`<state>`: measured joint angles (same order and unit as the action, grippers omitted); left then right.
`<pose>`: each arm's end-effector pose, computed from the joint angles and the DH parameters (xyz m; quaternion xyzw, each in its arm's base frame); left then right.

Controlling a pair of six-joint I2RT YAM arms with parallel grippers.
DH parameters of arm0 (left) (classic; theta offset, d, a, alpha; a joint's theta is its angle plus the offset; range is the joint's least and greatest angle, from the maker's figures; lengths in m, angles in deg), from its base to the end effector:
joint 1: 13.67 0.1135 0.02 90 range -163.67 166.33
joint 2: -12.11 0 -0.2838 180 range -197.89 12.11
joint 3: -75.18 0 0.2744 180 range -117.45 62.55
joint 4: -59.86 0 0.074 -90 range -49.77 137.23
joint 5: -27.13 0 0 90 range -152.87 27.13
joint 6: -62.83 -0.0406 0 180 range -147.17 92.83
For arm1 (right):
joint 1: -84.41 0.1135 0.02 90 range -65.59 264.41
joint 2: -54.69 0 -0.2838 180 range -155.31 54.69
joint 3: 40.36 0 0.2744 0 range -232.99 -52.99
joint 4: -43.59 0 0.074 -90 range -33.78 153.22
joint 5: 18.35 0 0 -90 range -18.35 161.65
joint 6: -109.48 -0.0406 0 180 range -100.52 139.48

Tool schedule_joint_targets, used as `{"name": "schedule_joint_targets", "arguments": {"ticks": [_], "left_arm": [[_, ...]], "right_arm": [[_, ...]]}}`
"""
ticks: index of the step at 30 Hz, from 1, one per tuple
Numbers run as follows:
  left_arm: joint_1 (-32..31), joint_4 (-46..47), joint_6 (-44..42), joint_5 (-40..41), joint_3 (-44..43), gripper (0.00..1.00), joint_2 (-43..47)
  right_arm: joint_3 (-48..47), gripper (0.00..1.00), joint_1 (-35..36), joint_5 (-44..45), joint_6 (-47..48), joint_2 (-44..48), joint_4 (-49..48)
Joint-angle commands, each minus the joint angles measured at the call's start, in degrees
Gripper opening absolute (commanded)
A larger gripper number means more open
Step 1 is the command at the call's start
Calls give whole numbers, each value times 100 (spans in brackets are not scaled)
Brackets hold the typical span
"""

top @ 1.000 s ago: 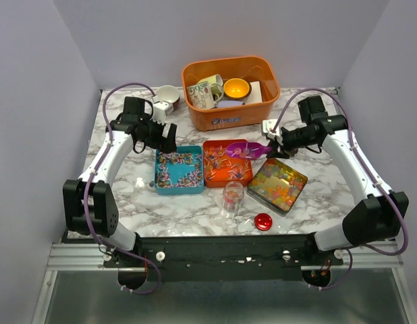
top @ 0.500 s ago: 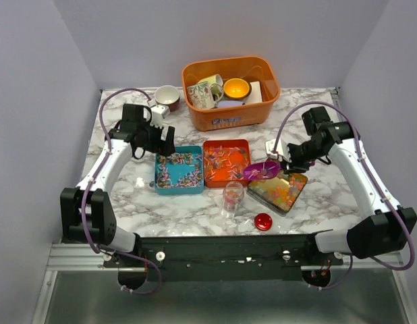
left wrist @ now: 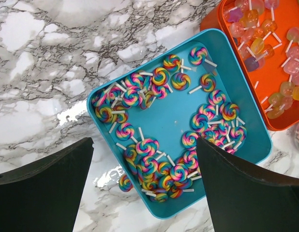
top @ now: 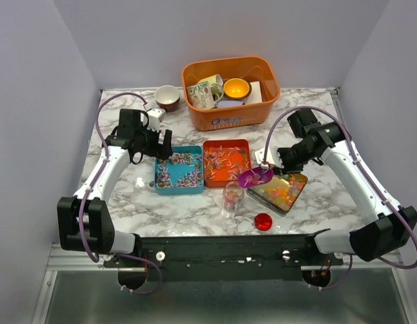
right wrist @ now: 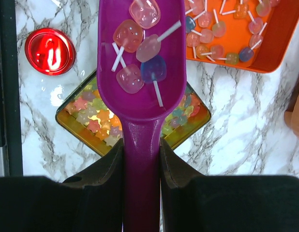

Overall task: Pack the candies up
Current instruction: Place the fake candies in the packing bottle.

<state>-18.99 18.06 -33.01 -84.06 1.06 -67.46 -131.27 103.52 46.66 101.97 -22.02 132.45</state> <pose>0.3150 -0.0441 0.2844 0.1557 0.9045 -0.1696 0.3590 0.2307 0.0981 0.3502 -0.7681 0.5892 0.1140 0.2235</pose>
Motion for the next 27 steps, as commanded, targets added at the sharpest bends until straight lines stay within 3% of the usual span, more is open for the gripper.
{"name": "schedule_joint_targets", "arguments": {"ticks": [1,14,27], "left_arm": [[84,166,49,133,155,99,275],[137,350,189,63,392,99,469],[242,526,453,-87,384,99,425]], "right_arm": [[-179,1,382,530,-120,86,657],[-653,1,1059,1506,-418,-178,771],[-662,1,1771,2411,-129,-178,938]]}}
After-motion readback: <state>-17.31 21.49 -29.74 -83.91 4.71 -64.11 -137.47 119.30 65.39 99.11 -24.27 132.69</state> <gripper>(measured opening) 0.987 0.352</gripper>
